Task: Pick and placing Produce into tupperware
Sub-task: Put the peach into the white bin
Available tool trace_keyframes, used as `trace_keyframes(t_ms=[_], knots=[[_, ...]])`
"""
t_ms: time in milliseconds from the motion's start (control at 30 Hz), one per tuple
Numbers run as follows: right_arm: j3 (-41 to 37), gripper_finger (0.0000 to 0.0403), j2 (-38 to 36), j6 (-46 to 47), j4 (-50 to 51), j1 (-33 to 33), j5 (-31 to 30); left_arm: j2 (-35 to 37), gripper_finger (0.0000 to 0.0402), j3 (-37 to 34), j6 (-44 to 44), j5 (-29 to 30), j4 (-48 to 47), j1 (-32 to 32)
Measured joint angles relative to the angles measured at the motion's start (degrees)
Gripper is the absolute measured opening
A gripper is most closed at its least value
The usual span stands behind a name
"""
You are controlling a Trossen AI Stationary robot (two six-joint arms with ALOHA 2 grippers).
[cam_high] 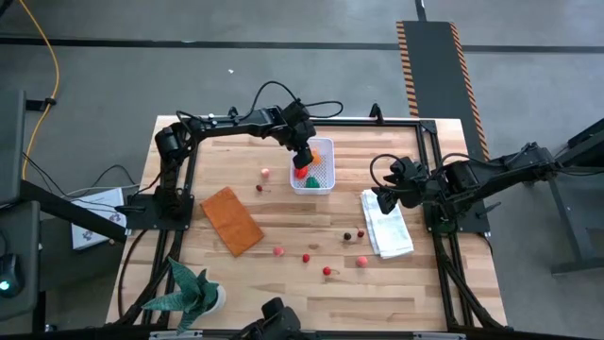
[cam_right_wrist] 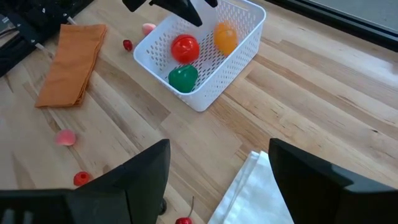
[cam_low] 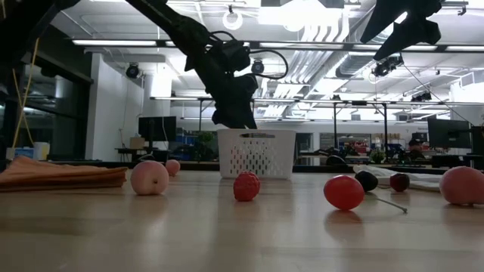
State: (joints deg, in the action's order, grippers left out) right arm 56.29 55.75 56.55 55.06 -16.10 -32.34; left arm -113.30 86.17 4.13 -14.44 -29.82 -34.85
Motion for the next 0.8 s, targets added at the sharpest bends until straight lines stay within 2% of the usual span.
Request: trace_keyframes(t_ms=[167, 367, 500, 800], knots=[[0.0, 0.0263, 0.0, 0.0, 0.0, 0.0, 0.0, 0.0, 0.0263, 0.0, -0.2, -0.8, -0.1, 0.0], [0.0, 0.0263, 0.0, 0.0, 0.0, 0.0, 0.0, 0.0, 0.0246, 0.0, -2.1, -5.8, -0.1, 0.0], [0.0, 0.0263, 0.0, -0.1, 0.0, 0.0, 0.0, 0.0, 0.0225, 1.4, -2.9, -7.0, -2.0, 0.0], [0.0, 0.0263, 0.0, -0.7, 0.0, 0.0, 0.0, 0.0, 0.0161, 9.8, 0.7, -7.0, -10.2, 0.0]])
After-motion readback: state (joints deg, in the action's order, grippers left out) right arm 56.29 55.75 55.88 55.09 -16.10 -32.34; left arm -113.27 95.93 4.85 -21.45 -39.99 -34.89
